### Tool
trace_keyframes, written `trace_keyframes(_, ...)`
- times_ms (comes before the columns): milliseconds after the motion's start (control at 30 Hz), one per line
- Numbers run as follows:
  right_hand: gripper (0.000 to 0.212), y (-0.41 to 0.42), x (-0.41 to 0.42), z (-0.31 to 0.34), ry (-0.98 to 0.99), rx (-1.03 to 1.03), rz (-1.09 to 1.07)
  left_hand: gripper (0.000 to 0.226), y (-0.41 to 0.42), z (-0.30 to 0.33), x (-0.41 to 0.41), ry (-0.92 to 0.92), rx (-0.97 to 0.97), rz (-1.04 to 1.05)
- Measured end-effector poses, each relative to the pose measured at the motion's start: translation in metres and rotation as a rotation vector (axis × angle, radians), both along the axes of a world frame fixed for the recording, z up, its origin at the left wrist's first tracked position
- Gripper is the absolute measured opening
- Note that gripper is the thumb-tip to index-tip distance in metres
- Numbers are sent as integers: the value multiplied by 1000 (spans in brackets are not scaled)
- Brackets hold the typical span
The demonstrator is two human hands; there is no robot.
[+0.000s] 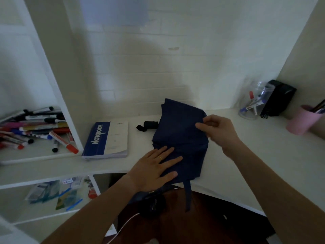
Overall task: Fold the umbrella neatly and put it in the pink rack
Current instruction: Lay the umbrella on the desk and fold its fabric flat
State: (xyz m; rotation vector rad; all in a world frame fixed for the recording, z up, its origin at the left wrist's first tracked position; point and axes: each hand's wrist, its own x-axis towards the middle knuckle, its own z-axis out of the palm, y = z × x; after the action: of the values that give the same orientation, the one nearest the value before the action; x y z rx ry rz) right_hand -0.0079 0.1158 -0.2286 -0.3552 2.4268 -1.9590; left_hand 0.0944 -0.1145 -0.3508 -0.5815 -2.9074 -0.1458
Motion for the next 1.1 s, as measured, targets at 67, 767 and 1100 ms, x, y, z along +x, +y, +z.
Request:
trace_keyframes(67,21,11,22,-18,37,34,25,58,-1,0,0,31,18,-7)
trace_keyframes(767,22,39,65,-98,86,166,104,39,43,51,28,-362,1491,623)
trace_keyframes(1100,31,38,74,-88,307,264,115,4,38,50,37,-371,1492,566)
